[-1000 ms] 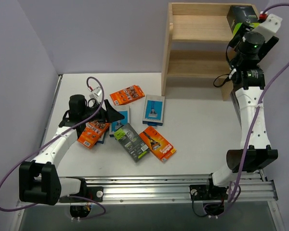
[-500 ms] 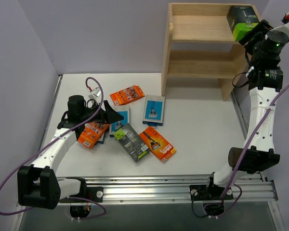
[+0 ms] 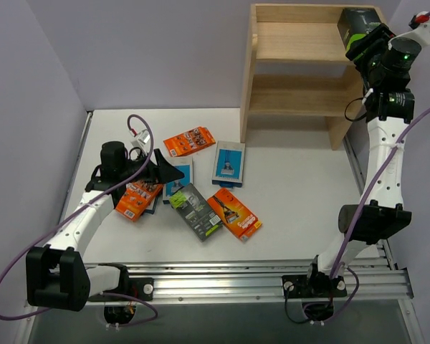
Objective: Place and organize the shaving razors onto the shelf
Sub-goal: Place the shaving razor onto shelf
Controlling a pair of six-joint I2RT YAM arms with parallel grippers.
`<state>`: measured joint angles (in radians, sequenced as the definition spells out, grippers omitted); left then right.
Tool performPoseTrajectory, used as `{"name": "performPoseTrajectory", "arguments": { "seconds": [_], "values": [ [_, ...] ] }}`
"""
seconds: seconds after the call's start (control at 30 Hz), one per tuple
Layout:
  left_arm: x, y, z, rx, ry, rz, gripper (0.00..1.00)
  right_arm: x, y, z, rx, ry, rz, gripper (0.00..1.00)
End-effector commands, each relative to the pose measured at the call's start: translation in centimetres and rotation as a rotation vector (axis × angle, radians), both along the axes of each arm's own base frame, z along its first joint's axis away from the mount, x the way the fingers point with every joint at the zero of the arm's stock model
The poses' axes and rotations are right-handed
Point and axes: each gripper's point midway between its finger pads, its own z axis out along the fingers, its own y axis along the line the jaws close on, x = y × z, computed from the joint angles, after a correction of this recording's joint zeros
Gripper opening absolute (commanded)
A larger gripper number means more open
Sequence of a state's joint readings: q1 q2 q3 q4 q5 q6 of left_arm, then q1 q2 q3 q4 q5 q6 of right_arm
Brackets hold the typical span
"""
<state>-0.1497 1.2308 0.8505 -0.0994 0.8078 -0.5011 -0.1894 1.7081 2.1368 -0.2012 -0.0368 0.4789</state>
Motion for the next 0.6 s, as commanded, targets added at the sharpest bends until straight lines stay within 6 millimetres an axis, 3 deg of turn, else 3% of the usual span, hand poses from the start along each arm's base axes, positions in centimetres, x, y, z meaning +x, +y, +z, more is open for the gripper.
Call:
{"name": "performPoseTrajectory", "arguments": {
  "seconds": [0.0, 0.57],
  "values": [
    [0.5, -0.3, 2.2, -0.028, -0.073, -0.019, 0.87, -0.1, 0.7, 2.8, 0.008, -0.080, 0.038, 0.60],
    [0.6, -0.1, 2.2, -0.032, -0.069, -0.016, 0.87, 2.1, 0.7, 2.0, 0.037, -0.091, 0.064, 0.60]
  ]
}}
